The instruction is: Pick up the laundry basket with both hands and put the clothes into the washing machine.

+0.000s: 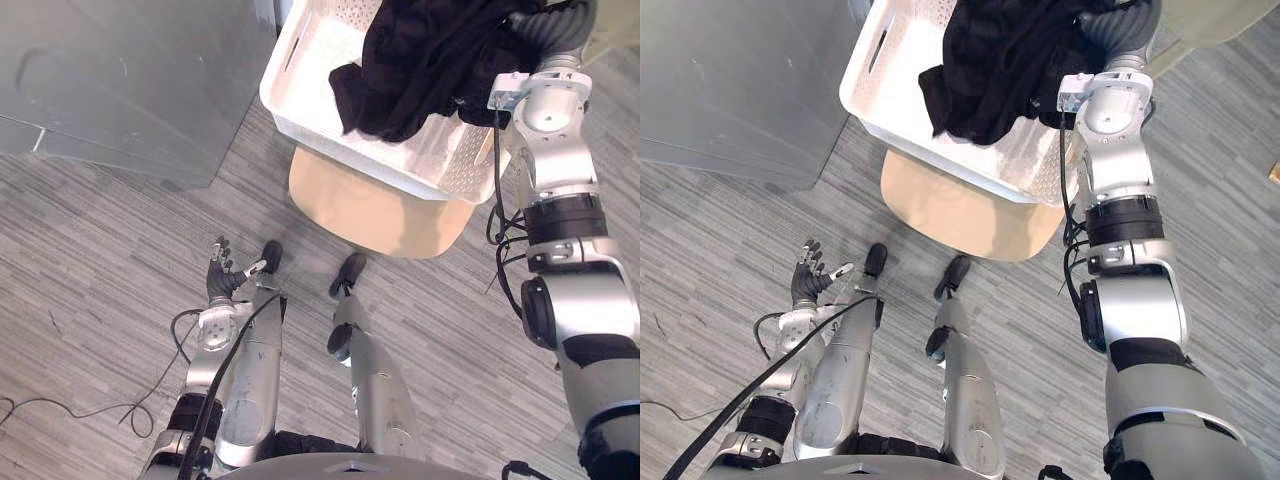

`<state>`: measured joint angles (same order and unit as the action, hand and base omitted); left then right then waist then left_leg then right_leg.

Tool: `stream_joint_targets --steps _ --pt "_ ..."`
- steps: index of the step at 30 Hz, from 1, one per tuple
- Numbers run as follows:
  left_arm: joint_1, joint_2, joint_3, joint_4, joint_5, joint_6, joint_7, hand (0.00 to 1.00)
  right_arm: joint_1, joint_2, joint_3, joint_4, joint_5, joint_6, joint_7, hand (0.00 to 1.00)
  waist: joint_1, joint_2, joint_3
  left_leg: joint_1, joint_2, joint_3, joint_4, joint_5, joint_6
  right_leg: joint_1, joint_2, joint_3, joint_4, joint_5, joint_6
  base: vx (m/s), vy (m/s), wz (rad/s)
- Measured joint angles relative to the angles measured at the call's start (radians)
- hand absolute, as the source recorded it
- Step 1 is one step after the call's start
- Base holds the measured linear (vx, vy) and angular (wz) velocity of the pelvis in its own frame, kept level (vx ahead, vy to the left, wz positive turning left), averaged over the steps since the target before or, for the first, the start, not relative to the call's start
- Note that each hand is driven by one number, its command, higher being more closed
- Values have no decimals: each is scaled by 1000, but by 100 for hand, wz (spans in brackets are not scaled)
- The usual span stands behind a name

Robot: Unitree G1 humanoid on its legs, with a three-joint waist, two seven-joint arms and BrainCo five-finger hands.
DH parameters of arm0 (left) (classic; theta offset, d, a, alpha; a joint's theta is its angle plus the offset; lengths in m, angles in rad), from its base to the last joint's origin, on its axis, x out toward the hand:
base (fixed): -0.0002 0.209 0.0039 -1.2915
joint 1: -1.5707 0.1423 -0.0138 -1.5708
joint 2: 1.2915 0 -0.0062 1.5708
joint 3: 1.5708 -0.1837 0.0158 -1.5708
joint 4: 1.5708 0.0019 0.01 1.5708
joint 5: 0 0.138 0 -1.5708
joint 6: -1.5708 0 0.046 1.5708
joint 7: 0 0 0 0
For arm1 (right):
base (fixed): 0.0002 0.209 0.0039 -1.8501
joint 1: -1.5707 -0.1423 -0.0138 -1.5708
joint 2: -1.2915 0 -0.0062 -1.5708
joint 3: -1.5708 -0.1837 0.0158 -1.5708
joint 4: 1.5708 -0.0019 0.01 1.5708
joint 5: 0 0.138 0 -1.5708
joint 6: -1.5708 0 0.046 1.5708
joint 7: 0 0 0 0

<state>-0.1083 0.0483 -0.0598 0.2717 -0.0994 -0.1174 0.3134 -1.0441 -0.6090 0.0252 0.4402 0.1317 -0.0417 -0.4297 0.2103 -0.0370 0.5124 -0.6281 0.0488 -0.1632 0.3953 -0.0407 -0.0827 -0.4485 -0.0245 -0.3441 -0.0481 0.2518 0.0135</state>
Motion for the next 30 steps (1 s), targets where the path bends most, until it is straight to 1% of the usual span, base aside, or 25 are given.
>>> stream_joint_targets --steps 2,4,5,6,7,8,9,10,11,13,14,15,16,17,18,19,21,22,23,24,26,27,28,29,30 --pt "25 16 1 -53 32 0 4 0 31 0 -17 -66 -1 -11 -2 100 -11 0 0 32 -3 1 -12 1 1 22 -6 0 11 -8 -4 41 39 5" --pt "61 33 8 -128 72 -1 7 0 108 0 -77 -201 -1 -41 -2 100 -20 0 0 81 -9 7 -36 4 2 52 -16 -3 34 -33 -12 41 38 7" --pt "69 34 15 -142 80 -1 7 0 135 0 -94 -233 -1 -48 -1 100 -23 -1 0 98 -11 7 -47 8 2 61 -21 -6 41 -40 -11 67 38 15" --pt "82 34 21 -162 94 -1 6 0 194 0 -128 -292 -2 -65 4 100 -32 -3 -2 141 -18 6 -80 22 4 88 -31 -14 49 -53 -10 83 32 22" --pt "97 36 25 -188 110 -1 7 0 240 0 -157 -346 -2 -69 11 100 -44 -5 -4 180 -25 4 -114 33 5 108 -41 -20 59 -68 -2 83 29 21" --pt "104 37 29 -204 119 -1 7 0 261 0 -169 -371 -2 -76 13 100 -50 -7 -10 193 -27 5 -128 38 5 114 -45 -20 64 -74 1 64 20 14" --pt "105 45 30 -234 146 0 10 0 308 0 -190 -421 -2 -91 17 100 -58 -12 -32 206 -30 6 -147 45 8 117 -49 -21 66 -80 1 67 18 4" --pt "103 55 28 -260 183 0 11 0 357 1 -205 -465 -1 -105 40 100 -65 -19 -54 221 -31 9 -170 53 9 122 -53 -20 66 -82 4 76 17 4" --pt "99 59 27 -273 199 0 12 0 379 1 -207 -483 -1 -110 52 100 -73 -20 -63 233 -32 10 -179 56 10 130 -55 -21 65 -83 5 89 15 0" --pt "75 73 17 -323 267 0 24 0 466 19 -207 -550 0 -119 103 100 -91 -31 -115 279 -33 23 -211 58 12 157 -58 -16 63 -83 5 109 18 -8" --pt "74 75 15 -336 282 0 26 0 489 21 -207 -565 0 -124 118 100 -97 -31 -130 290 -33 24 -217 58 12 166 -59 -16 61 -84 6 109 21 -10" --pt "59 76 8 -357 314 -1 33 0 533 23 -207 -594 1 -133 142 100 -106 -34 -167 307 -33 30 -233 58 13 175 -60 -12 57 -85 8 91 24 -9" --pt "43 76 5 -367 333 -1 35 0 550 25 -207 -606 8 -135 158 100 -109 -39 -185 318 -33 36 -242 58 13 179 -60 -4 56 -85 8 137 35 -22" --pt "23 81 -1 -376 357 -1 44 0 575 30 -207 -634 29 -138 182 100 -116 -43 -207 343 -31 51 -252 57 14 195 -60 7 50 -85 8 127 33 -26" --pt "3 89 -4 -375 382 0 49 0 598 35 -206 -666 44 -139 209 100 -132 -46 -227 370 -31 59 -266 57 15 216 -59 14 40 -85 8 109 32 -31" --pt "-16 103 -14 -373 416 6 53 0 622 40 -204 -700 78 -144 240 100 -142 -50 -252 389 -31 72 -279 57 15 224 -58 27 35 -85 8 85 32 -31" --pt "-48 120 -29 -357 450 18 53 0 638 41 -195 -731 112 -152 277 100 -157 -55 -272 408 -28 89 -283 52 20 237 -56 42 29 -86 9 41 23 -30" --pt "-80 134 -43 -325 468 29 51 0 651 41 -185 -754 130 -155 301 100 -164 -60 -292 420 -27 104 -288 50 22 240 -54 56 27 -86 10 31 26 -28" --pt "-93 141 -52 -307 476 33 50 0 653 41 -175 -761 142 -155 312 100 -166 -62 -303 427 -26 115 -293 50 22 239 -54 65 25 -85 11 40 39 -34" --pt "-120 152 -66 -277 477 40 40 0 653 40 -155 -780 149 -155 325 100 -180 -64 -319 434 -26 125 -297 49 23 240 -54 76 22 -85 14 32 43 -32" --pt "-162 159 -89 -240 460 41 3 0 653 40 -134 -803 156 -156 351 100 -190 -65 -337 437 -27 138 -298 49 24 241 -54 88 12 -79 19 14 35 -19" --pt "-186 161 -104 -222 424 41 -27 0 653 38 -119 -818 176 -156 367 100 -197 -65 -343 437 -29 140 -300 49 24 244 -54 89 1 -72 20 9 37 -7" --pt "-203 163 -119 -196 357 41 -66 0 652 38 -96 -820 197 -153 389 100 -203 -66 -357 436 -30 144 -306 50 25 243 -55 93 -9 -67 24 7 31 -6" --pt "-208 165 -126 -183 327 41 -79 0 652 38 -87 -820 200 -151 398 100 -204 -65 -362 437 -31 147 -308 51 25 242 -55 95 -11 -66 24 16 30 -11" --pt "-214 170 -137 -162 267 42 -100 0 651 37 -65 -820 220 -149 406 100 -204 -65 -368 438 -31 153 -308 50 25 241 -55 103 -13 -64 26 27 27 -19"
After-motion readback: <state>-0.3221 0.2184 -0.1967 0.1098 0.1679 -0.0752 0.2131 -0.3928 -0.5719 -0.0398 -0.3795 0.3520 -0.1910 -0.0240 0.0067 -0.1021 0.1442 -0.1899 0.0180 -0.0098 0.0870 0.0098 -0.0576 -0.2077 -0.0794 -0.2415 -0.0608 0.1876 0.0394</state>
